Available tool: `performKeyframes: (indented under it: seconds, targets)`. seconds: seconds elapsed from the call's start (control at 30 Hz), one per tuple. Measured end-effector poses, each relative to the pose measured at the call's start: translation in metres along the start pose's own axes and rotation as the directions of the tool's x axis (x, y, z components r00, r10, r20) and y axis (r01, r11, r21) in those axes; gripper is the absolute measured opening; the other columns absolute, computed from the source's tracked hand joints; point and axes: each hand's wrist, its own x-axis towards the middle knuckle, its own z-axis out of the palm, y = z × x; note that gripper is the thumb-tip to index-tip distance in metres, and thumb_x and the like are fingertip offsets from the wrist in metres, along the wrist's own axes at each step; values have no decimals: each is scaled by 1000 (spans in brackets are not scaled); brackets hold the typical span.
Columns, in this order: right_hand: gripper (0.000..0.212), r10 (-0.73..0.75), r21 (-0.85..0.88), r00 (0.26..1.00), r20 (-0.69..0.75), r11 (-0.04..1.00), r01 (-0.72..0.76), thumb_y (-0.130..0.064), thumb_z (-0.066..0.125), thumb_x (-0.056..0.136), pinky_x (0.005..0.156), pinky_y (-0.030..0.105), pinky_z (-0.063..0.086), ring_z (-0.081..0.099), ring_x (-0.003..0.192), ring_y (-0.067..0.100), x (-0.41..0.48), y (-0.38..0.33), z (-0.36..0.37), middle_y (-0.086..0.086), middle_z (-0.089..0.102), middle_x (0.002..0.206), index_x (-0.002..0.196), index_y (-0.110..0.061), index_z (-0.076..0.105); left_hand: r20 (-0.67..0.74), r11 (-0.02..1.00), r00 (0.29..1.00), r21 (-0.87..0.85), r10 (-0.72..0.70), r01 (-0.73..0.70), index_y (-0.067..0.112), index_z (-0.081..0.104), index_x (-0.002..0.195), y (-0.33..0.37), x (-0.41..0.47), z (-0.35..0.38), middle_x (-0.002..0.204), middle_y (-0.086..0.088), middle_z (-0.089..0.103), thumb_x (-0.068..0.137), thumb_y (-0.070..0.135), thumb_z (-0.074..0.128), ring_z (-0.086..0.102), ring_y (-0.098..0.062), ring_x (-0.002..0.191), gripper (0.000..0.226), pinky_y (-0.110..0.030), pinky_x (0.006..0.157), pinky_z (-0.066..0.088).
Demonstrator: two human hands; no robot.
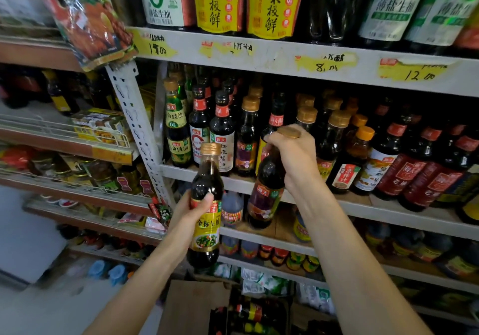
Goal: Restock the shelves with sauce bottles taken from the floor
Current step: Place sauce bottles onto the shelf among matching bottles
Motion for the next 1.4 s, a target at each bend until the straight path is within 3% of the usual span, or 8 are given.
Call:
performKeyframes:
  seconds: [0.33,0.5,0.67,0.83,0.97,1.13,1.3,1.4]
  targets:
    - [19,-168,-157,981,99,971,182,-8,71,61,67,27,42,53,70,14,47,3,68,6,57,72,74,-12,57,13,994,996,65,90,-91,41,63,108,29,60,-52,104,13,74,59,60,79,71,-8,95,55,-23,74,55]
    - [20,-191,-220,979,63,955,201,-5,73,57,71,34,45,56,72,21,68,15,85,11,59,73,69,-12,58,284,983,959,174,-1,-50,34,59,118,21,80,-70,108,16,73,46,61,87,68,-9,105,81,-21,81,53]
    - [20,-211,-213,975,66,952,220,-2,70,54,69,39,48,59,66,24,79,16,91,5,63,62,65,-14,59,587,923,799,366,-130,-119,37,51,131,11,92,-43,126,15,65,68,39,84,56,-4,123,71,-27,103,42]
    - [20,-213,-237,970,115,942,235,-5,71,54,72,51,51,60,67,28,85,14,88,9,63,64,64,-18,60,646,888,745,426,-166,-171,67,50,113,2,107,-9,118,37,60,68,44,85,51,18,113,61,-5,92,39]
    - [21,-183,-235,974,137,949,211,-3,72,57,79,54,52,60,73,32,92,12,85,15,62,72,70,-15,60,630,912,761,387,-153,-136,47,57,120,-1,124,1,122,19,66,70,33,87,58,0,117,60,-32,107,42]
    - [25,-169,-241,975,146,950,200,-1,75,65,90,54,51,63,88,47,98,12,80,20,63,84,80,-13,59,608,938,775,340,-171,-60,27,57,128,5,129,8,124,7,68,69,25,84,60,-8,118,65,-38,107,43]
    - [32,-186,-269,966,178,935,230,4,77,79,70,19,50,61,70,5,100,12,74,2,66,78,88,-15,53,570,935,806,350,-160,-62,18,58,127,7,129,11,122,0,68,67,25,82,60,-12,117,66,-44,109,40]
    - [31,-187,-290,963,193,927,238,3,76,81,71,21,49,62,70,8,103,7,74,2,64,77,87,-15,52,558,934,815,352,-157,-61,17,58,127,7,129,15,121,1,69,66,28,82,61,-12,116,67,-44,109,40]
